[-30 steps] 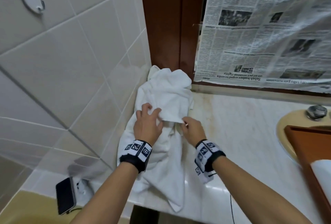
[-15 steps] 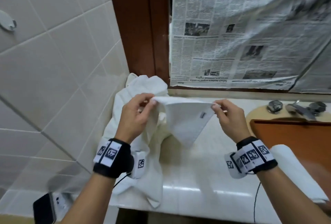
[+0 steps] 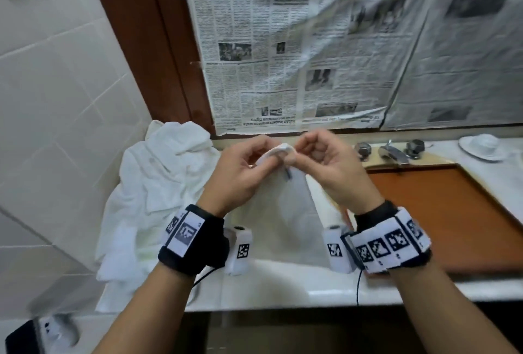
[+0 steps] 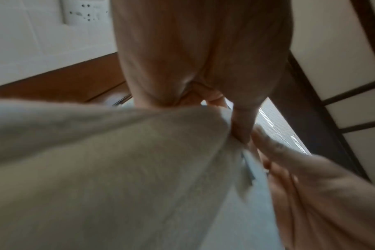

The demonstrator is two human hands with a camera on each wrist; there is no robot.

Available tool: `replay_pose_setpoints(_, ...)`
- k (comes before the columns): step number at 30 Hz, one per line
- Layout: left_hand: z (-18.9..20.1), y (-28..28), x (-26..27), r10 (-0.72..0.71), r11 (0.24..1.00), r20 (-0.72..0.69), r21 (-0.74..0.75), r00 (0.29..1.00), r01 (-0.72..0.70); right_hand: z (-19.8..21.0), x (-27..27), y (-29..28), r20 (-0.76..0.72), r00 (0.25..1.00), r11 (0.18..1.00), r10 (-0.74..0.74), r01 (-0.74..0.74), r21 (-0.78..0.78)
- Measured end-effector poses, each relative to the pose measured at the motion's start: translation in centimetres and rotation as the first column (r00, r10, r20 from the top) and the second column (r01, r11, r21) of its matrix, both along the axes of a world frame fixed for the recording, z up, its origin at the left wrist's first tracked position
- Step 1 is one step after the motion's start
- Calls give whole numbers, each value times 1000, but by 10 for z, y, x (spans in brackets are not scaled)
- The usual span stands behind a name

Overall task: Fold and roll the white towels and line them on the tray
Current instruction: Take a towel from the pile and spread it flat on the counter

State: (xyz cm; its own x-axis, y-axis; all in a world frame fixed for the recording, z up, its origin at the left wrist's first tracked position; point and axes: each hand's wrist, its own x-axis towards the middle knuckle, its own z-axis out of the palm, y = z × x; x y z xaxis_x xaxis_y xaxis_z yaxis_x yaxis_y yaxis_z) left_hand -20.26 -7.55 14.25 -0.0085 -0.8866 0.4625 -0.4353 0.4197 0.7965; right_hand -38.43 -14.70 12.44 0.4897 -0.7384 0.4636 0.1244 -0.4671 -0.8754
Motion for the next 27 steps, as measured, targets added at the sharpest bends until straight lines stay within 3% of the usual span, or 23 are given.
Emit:
replay_pose_setpoints(5, -15, 19, -25, 96, 993, -176, 79, 980, -83, -112, -28, 18, -391, 920, 992, 3, 46, 116)
replay_pose_setpoints(8, -15, 31, -17, 196, 980, -177, 61, 964, -188, -154, -42, 28, -494, 868, 974, 46, 71, 216)
replay_pose_setpoints(11, -27, 41, 17, 346, 937, -105, 85, 932, -338, -159, -63, 18, -473, 880, 981, 24, 71, 183)
replay_pose_setpoints(14, -63, 50, 61, 555, 812, 40, 191, 831, -552, -147, -81, 4, -466, 884, 984, -25, 105, 146)
replay_pose_setpoints(16, -98, 56, 80, 605, 733, 149, 281, 782, -620, -145, -81, -3, -514, 856, 987, -56, 126, 102)
replay_pose_setpoints(19, -155, 63, 91, 544, 682, 256, 421, 800, -598, -156, -68, -6, -525, 841, 977, -127, 199, 82)
replay_pose_setpoints(23, -224, 78, 81, 365, 646, 365, 563, 856, -515, -190, -59, 8, -587, 808, 943, -56, 236, 235)
replay_pose_setpoints(24, -239, 83, 77, 355, 642, 327, 596, 876, -483, -197, -59, 19, -611, 791, 942, -23, 221, 251)
replay_pose_setpoints(27, -243, 97, 64, 397, 645, 26, 703, 917, -300, -207, -64, 42, -657, 753, 959, 23, 170, 228)
